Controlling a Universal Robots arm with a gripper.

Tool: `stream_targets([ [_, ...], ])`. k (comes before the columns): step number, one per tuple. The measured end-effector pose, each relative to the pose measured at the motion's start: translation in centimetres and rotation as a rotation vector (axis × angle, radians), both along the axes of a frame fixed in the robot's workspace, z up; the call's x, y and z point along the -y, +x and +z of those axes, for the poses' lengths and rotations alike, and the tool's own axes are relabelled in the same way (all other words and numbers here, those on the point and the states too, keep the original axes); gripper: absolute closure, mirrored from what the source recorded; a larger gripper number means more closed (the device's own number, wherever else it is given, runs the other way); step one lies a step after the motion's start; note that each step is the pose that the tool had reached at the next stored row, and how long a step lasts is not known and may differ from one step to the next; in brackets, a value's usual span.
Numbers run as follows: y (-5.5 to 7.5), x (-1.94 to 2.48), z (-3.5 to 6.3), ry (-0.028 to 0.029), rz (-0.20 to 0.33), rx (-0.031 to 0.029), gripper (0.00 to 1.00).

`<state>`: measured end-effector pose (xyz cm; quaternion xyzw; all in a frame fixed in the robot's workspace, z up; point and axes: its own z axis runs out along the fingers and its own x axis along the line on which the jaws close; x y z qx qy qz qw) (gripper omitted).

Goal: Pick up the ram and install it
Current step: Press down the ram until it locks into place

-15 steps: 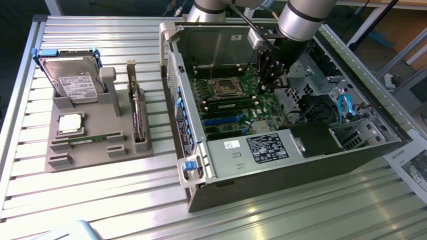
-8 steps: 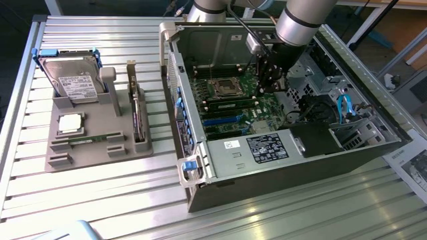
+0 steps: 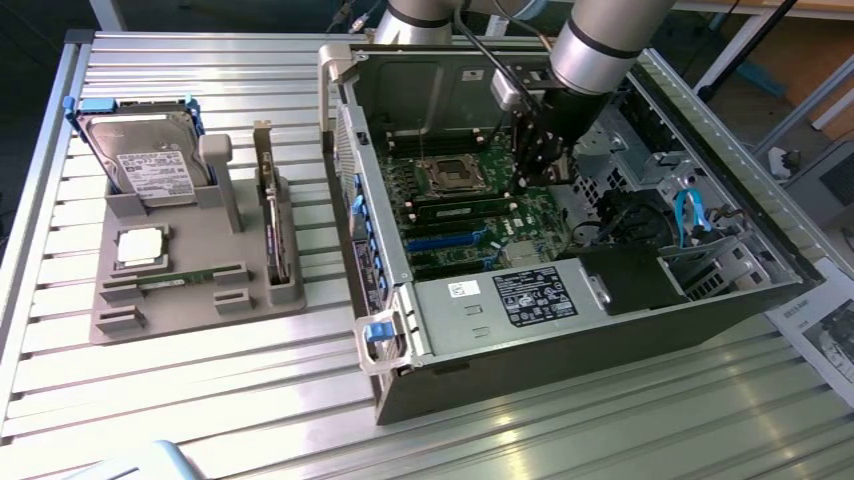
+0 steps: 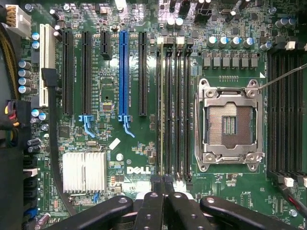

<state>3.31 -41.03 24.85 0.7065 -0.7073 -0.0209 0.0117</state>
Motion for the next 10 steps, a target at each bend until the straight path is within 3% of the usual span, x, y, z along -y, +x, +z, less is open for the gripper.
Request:
stream_targets([
  [10,0.0,0.01,-0.94,-0.0006,0.0,-0.0002,0.9],
])
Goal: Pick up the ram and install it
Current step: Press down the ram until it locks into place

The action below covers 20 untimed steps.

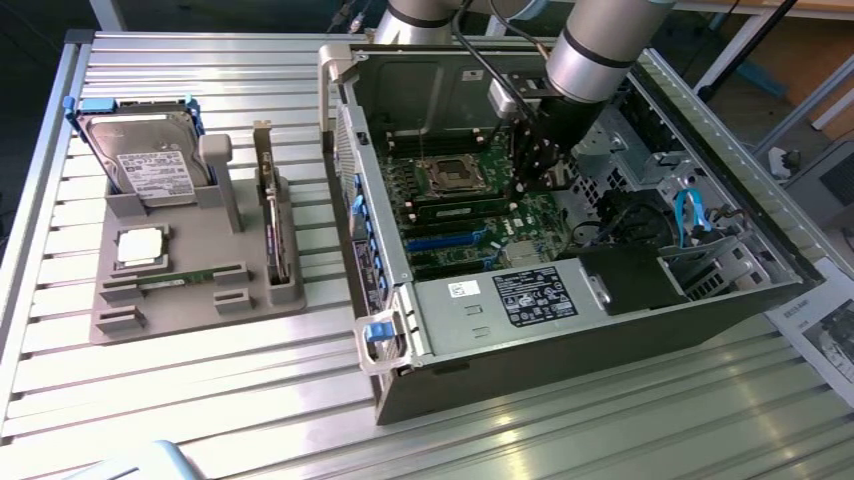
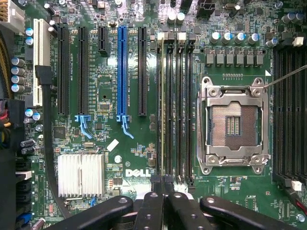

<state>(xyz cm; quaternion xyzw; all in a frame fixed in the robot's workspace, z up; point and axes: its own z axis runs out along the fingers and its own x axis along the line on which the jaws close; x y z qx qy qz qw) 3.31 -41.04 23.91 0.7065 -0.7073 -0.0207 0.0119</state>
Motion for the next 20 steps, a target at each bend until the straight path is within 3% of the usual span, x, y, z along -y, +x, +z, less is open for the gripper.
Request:
stream_targets([
  [20,0.0,-0.17,-0.46,-0.0009,0.0,0.0,0.9],
])
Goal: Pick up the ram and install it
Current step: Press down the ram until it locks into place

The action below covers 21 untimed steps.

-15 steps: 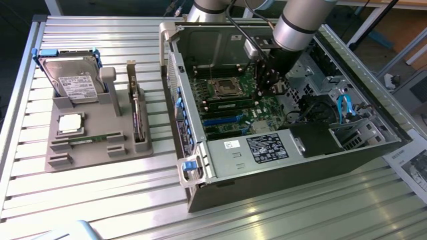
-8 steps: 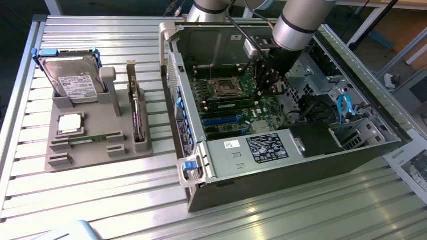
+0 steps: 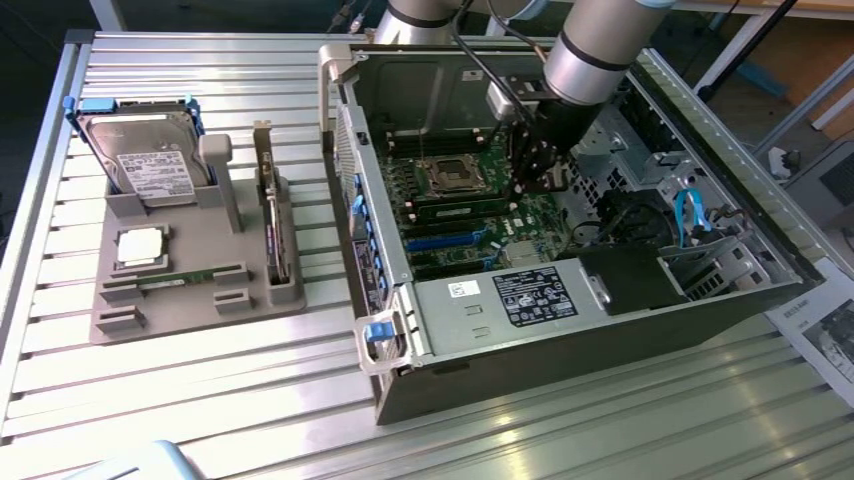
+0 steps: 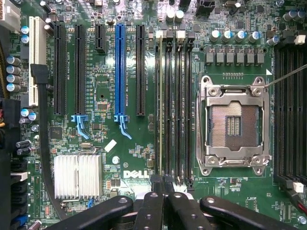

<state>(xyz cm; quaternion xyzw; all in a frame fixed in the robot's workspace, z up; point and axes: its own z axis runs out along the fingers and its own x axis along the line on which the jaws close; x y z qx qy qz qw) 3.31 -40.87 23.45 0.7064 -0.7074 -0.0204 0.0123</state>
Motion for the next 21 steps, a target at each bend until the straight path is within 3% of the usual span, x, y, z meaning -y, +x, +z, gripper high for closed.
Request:
stream_targets([
  [21,0.0,0.0,-0.43,0.0001,0.0,0.0001,0.9],
])
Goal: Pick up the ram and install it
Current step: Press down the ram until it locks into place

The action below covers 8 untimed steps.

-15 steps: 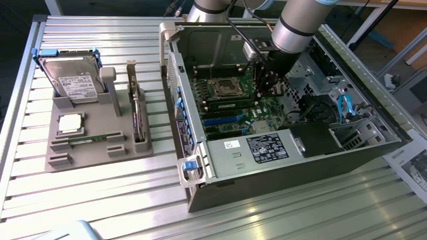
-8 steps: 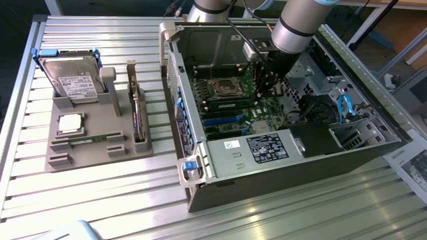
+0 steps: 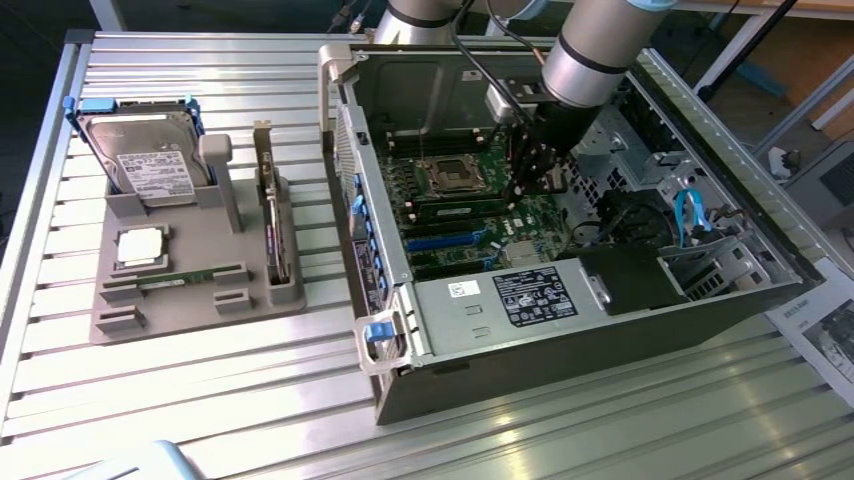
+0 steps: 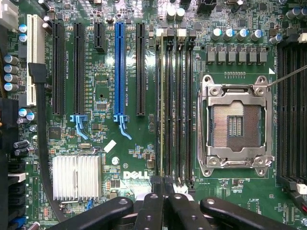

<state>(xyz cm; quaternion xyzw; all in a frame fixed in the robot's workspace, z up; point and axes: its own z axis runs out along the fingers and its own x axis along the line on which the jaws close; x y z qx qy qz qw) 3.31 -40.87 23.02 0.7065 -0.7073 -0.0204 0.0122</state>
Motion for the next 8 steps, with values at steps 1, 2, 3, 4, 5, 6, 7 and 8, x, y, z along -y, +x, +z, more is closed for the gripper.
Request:
stream_targets([
  [1,0.0,-0.01,0.03,0.0005,0.0,-0.0003,0.9],
  [2,0.0,-0.01,0.06,0.0005,0.0,-0.0007,0.9],
  [3,0.0,-0.01,0.14,0.0008,0.0,-0.0014,0.9],
  [4,0.0,0.0,0.31,0.0003,0.0,-0.0031,0.9],
  [5,0.0,0.0,0.42,0.0001,0.0,-0.0042,0.9],
  [6,0.0,0.0,0.47,0.0002,0.0,-0.0047,0.9],
  [7,0.01,0.0,0.49,0.0004,0.0,-0.005,0.9],
  [8,0.0,0.0,0.5,0.0003,0.0,-0.005,0.9],
])
